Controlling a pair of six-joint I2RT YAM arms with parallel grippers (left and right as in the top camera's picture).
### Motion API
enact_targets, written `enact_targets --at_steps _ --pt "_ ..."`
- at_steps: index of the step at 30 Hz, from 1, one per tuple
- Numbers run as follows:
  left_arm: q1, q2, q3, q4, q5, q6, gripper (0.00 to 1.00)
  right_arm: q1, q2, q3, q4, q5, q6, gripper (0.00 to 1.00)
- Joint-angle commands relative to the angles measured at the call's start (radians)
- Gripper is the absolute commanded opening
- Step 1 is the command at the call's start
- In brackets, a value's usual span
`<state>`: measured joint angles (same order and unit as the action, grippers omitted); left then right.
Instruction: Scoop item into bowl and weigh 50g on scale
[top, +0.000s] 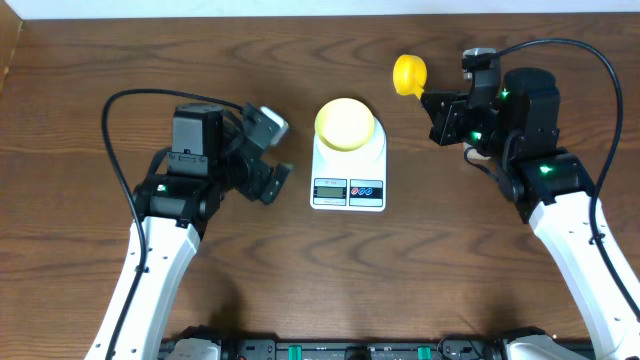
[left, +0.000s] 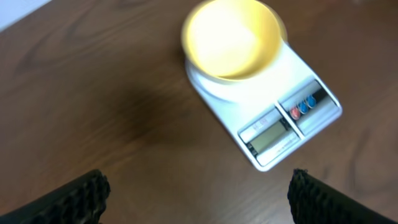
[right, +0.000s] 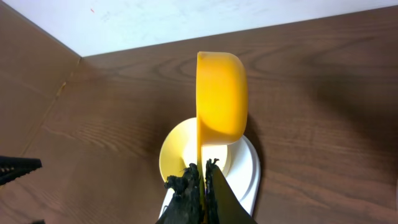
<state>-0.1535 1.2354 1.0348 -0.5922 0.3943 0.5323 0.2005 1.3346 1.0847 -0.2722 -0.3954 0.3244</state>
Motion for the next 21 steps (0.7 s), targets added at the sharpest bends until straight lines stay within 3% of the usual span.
enact_targets --at_steps 1,9,21 --pt "0.009 0.001 0.015 -0.069 0.108 0.336 0.94 -0.004 -0.015 0.015 -0.01 0.0 -0.019 0.01" --pt "0.187 0.001 0.015 -0.219 0.358 0.623 0.94 -0.004 -0.015 0.015 -0.01 0.001 -0.019 0.01" --pt "0.311 0.058 0.014 -0.218 0.406 0.673 0.94 -0.004 -0.015 0.015 -0.013 0.0 -0.019 0.01"
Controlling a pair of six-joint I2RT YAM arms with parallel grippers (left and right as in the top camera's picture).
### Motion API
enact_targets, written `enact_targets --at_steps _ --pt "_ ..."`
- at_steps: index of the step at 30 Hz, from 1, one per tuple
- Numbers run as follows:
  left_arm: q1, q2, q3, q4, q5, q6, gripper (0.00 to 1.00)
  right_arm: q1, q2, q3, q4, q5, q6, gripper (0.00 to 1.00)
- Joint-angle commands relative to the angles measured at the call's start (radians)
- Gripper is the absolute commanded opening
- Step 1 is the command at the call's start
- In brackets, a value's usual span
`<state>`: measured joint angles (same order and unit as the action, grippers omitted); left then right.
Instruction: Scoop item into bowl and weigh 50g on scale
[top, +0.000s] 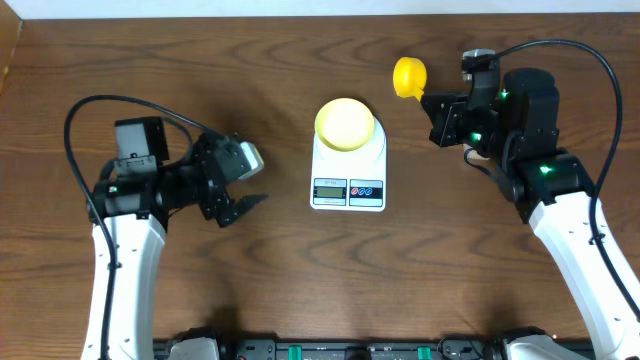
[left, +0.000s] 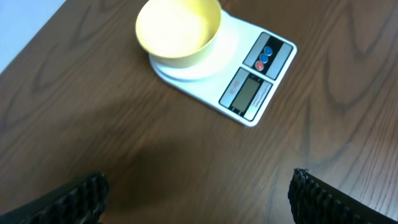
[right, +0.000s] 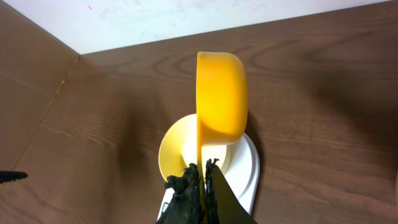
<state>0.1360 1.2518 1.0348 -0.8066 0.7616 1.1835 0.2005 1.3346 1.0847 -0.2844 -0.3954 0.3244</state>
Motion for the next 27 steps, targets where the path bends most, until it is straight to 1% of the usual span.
enact_targets --at_steps 1,5,7,13,17,27 --pt "0.023 0.052 0.014 -0.004 0.043 0.026 0.94 -0.004 -0.015 0.015 -0.001 0.0 -0.019 0.01" --pt "0.023 0.072 0.014 -0.004 0.051 0.044 0.94 -0.004 -0.015 0.015 -0.001 0.0 -0.019 0.01" --pt "0.023 0.072 0.014 -0.004 0.087 0.08 0.94 -0.005 -0.015 0.015 -0.001 0.0 -0.019 0.01" --pt "0.047 0.084 0.012 0.004 0.092 0.085 0.94 -0.005 -0.015 0.015 0.0 0.0 -0.019 0.01" --pt "0.069 0.097 0.009 0.003 0.144 0.125 0.95 -0.004 -0.015 0.015 0.0 0.0 -0.019 0.01" --pt "0.073 0.113 0.009 0.003 0.146 0.153 0.94 -0.004 -0.015 0.015 0.0 0.0 -0.019 0.01"
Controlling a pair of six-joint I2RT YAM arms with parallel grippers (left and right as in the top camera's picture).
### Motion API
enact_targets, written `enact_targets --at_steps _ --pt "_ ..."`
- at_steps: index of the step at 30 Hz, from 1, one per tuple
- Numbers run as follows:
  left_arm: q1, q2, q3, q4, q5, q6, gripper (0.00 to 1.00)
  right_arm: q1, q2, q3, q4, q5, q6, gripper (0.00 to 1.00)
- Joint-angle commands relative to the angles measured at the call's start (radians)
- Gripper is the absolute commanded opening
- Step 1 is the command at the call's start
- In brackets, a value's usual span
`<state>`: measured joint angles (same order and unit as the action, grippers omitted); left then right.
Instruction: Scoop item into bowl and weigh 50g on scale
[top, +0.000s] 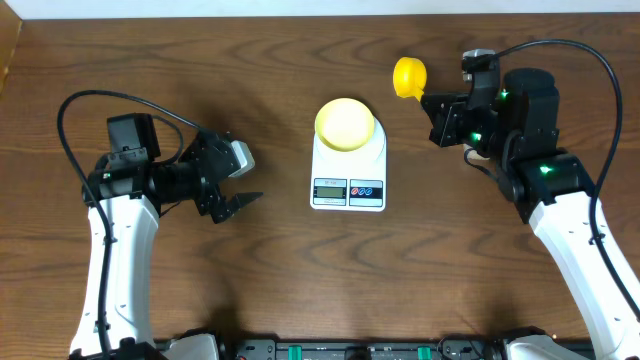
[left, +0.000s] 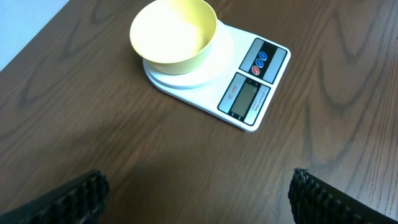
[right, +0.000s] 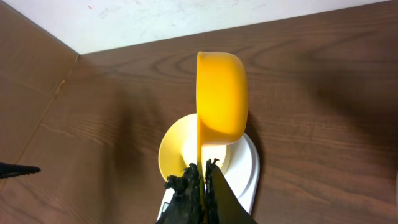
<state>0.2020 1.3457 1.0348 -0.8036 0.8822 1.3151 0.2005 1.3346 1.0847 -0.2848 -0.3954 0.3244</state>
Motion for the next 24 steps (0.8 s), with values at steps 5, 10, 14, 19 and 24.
enact_targets --at_steps 5,10,14,19,24 --pt "0.008 0.025 0.009 0.001 0.027 0.031 0.95 -0.005 -0.015 0.015 0.0 0.0 -0.019 0.01" --pt "0.041 0.026 0.009 0.0 0.027 0.039 0.94 -0.005 -0.015 0.015 0.0 0.0 -0.019 0.01" --pt "0.081 0.031 0.009 -0.004 0.094 0.04 0.95 -0.005 -0.015 0.015 0.0 0.0 -0.019 0.01" --pt "0.089 0.032 0.009 -0.071 0.155 0.144 0.94 -0.005 -0.015 0.015 0.0 0.0 -0.019 0.01" --pt "0.089 0.033 0.009 -0.105 0.154 0.182 0.94 -0.005 -0.015 0.015 0.001 0.001 -0.019 0.01"
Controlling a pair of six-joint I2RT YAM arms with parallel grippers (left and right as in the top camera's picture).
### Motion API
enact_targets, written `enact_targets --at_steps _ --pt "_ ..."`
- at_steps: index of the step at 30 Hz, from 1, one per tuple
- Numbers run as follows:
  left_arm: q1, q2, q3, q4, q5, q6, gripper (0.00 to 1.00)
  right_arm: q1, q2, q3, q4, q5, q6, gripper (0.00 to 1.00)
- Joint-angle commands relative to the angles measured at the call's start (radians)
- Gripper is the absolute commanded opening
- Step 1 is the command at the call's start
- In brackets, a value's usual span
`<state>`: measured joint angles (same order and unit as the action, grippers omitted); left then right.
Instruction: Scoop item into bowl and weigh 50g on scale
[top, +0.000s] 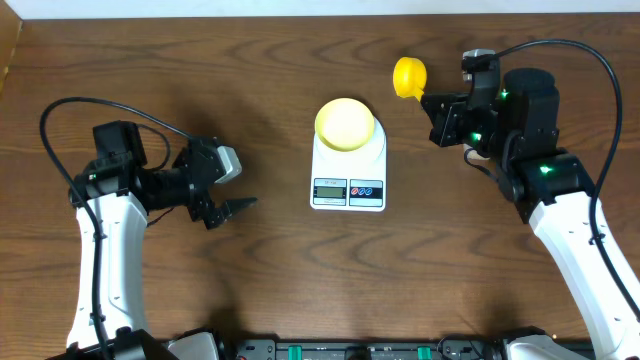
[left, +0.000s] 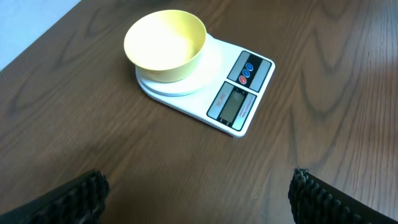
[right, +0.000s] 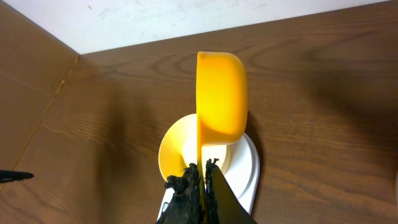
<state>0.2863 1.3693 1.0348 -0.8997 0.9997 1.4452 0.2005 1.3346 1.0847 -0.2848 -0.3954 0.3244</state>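
Observation:
A pale yellow bowl (top: 345, 122) sits on the round platform of a white kitchen scale (top: 348, 184) at the table's middle; in the left wrist view the bowl (left: 165, 46) looks empty. My right gripper (right: 201, 171) is shut on the thin handle of an orange-yellow scoop (right: 221, 96), held in the air right of and behind the bowl; the same scoop (top: 409, 75) shows from overhead. My left gripper (top: 225, 205) stands open well left of the scale, its fingertips (left: 87, 186) wide apart with nothing between them.
The scale's display (left: 229, 102) and two round buttons (left: 247, 68) face the front. A white wall runs along the table's far edge (right: 186, 25). Black cables loop off both arms. No container of material shows in any view.
My left arm has drawn a little further left and back from the scale, gripper still open. The right gripper and scoop have not moved.
My left gripper was open close beside the scale's left edge. It then stood further left, and further still at each later moment, always open and holding nothing. The right gripper held the scoop in the same place behind the bowl throughout.

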Motion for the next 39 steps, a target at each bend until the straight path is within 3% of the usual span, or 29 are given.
enact_targets --at_steps 1,16,22,39 --pt "0.004 0.009 0.009 -0.008 0.037 0.051 0.94 -0.005 -0.015 0.015 0.001 0.001 -0.019 0.01" --pt "0.004 0.009 0.009 -0.001 -0.064 0.05 0.94 -0.004 -0.015 0.015 0.0 0.0 -0.019 0.01" --pt "0.004 0.009 0.009 -0.001 -0.225 0.05 0.94 -0.004 -0.015 0.015 0.0 0.0 -0.019 0.01" --pt "0.004 0.009 0.009 -0.001 -0.232 0.05 0.94 -0.004 -0.015 0.015 0.0 0.0 -0.019 0.01"
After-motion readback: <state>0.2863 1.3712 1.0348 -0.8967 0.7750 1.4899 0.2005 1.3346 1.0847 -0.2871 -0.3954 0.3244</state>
